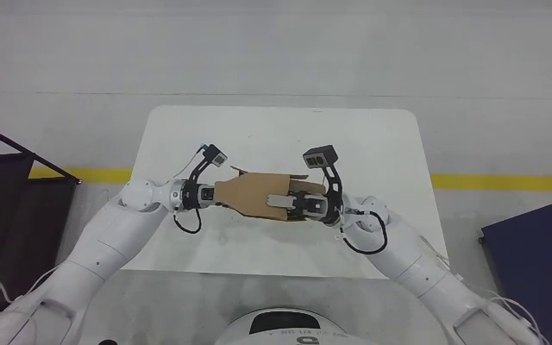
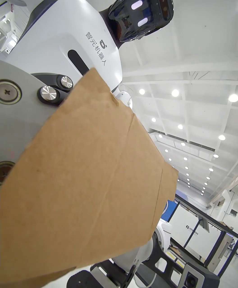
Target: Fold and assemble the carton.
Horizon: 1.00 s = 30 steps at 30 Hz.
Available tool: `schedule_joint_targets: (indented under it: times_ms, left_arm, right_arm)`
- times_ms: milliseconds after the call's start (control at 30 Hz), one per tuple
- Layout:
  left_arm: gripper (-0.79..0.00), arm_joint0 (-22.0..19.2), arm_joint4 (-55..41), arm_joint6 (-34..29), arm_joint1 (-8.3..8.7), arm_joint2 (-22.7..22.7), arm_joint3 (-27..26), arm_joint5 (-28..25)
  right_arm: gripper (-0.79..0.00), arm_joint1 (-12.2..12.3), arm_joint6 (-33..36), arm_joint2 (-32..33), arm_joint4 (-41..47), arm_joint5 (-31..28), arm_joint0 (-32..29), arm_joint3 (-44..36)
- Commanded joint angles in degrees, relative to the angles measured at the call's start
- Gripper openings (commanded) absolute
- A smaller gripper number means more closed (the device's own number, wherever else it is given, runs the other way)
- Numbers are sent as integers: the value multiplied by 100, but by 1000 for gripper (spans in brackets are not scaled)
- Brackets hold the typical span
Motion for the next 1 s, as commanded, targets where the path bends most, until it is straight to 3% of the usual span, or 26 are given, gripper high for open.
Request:
schedule_joint_targets:
  times_ms: [0, 267, 633, 967]
  left_arm:
    - [0, 6, -34, -36, -10, -18, 28, 37]
    - [0, -2, -198, -166, -73, -105, 192, 167]
    - [0, -9, -24, -156, -117, -329, 457, 158]
    - [0, -81, 230, -252, -227, -231, 658, 254]
  right_arm:
    - [-785, -6, 65, -13, 155, 64, -3, -35]
    - [-785, -78, 416, 97, 644, 416, -30, 115]
    - [-785, -259, 631, 130, 497, 631, 64, 731]
    - [-785, -376, 699, 172, 250, 699, 118, 1023]
